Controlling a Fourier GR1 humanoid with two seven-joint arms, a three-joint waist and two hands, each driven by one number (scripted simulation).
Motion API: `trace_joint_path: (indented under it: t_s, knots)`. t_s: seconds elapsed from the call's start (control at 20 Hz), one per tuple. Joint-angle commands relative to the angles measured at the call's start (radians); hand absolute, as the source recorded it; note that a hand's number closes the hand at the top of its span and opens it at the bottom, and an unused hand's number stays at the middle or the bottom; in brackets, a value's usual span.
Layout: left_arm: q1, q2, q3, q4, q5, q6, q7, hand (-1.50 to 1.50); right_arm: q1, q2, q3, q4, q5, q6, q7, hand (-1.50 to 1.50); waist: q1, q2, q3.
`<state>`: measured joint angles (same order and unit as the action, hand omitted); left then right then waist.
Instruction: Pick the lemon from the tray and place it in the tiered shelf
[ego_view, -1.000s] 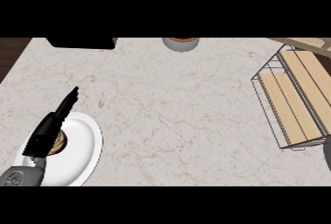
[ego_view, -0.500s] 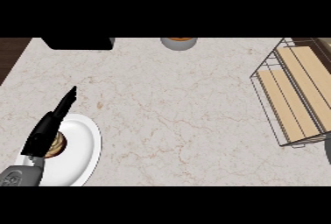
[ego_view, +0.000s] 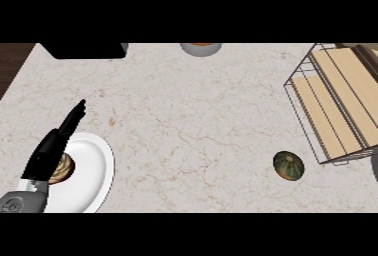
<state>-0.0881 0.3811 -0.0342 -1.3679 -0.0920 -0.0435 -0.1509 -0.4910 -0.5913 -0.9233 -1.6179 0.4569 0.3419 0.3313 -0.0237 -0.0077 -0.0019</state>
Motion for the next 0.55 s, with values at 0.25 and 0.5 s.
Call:
trace_joint_path:
  t_s: [0.25,0.5]
  knots:
    - [0.008,0.002,0.017,0.016,-0.009,-0.015,-0.018,0.0,0.214,-0.249,-0.363,0.209,-0.312,0.326,-0.075,-1.5,-0.008,0.001,0.003]
    - [-0.007,-0.044,-0.006,-0.025,-0.049,0.015,0.009,0.0,0.333,-0.27,-0.442,0.319,-0.363,0.364,-0.227,-1.5,0.011,0.005,0.003]
